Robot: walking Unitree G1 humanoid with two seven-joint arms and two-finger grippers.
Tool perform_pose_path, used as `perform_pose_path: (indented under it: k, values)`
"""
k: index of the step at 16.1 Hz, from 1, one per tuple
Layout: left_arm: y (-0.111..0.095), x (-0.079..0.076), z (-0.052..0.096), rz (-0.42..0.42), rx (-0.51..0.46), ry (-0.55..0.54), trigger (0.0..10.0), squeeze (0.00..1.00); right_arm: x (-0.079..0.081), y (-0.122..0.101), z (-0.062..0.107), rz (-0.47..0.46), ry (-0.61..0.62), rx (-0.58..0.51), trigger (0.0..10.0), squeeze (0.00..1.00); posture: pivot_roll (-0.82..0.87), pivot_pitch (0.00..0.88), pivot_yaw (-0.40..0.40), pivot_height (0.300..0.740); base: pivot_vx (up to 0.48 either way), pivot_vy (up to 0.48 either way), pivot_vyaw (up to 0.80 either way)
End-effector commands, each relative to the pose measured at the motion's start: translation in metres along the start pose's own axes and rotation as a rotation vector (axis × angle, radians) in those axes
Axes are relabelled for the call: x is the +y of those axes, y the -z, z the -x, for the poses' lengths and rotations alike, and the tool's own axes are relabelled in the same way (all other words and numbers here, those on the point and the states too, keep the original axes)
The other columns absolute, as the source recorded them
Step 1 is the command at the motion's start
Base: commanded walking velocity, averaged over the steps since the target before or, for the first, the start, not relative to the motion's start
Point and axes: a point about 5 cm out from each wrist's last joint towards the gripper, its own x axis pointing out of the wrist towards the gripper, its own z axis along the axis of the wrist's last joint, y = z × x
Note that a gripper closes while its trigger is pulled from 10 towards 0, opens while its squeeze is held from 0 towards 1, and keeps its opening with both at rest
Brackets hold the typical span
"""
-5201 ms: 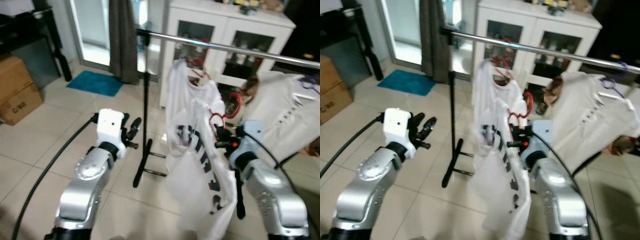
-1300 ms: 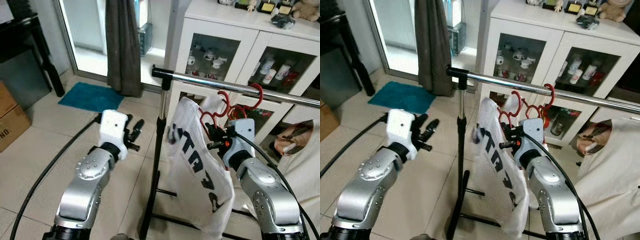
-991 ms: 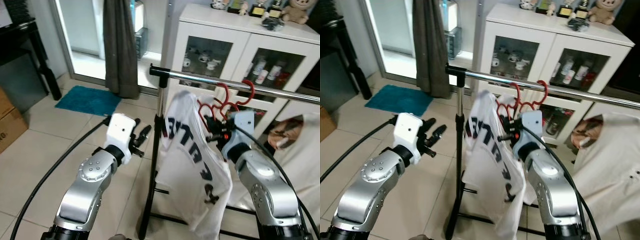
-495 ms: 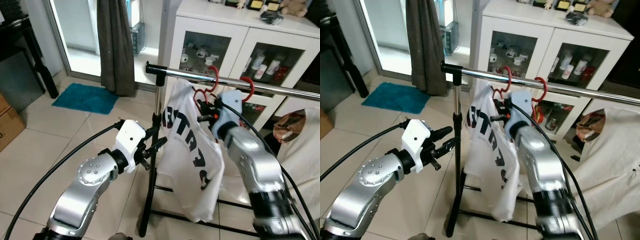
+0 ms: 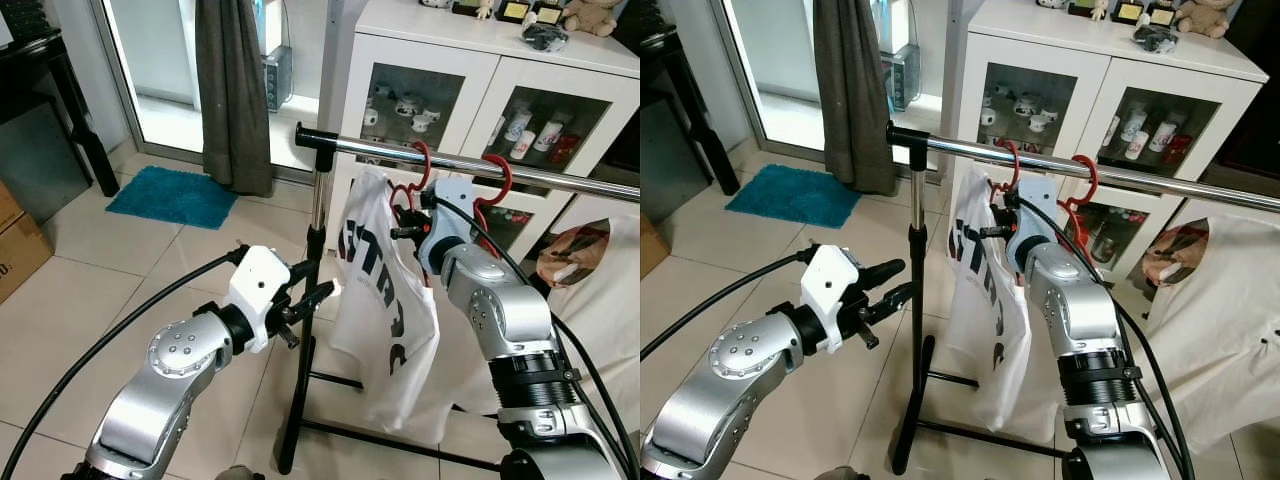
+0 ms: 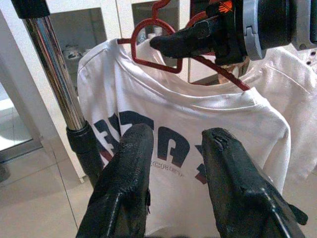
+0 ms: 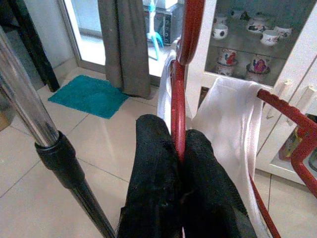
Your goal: Hang hanger
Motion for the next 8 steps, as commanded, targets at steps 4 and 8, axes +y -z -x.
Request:
perform_pose_path:
  k: [4,8]
  values:
    - [-0.004,-0.001,-0.003,-0.003,-0.009,0.022,10.0,0.00,-0.001,-0.007,0.008,-0.017,-0.061,-0.089,10.0,1.00,-0.02,0.000,-0.055,0.710,0.000,0.000,0.00]
    - [-0.008,0.009,-0.005,0.012,-0.039,-0.080,10.0,0.00,0.001,-0.025,0.026,-0.058,-0.171,-0.261,10.0,1.00,-0.02,0.000,-0.055,0.710,0.000,0.000,0.00]
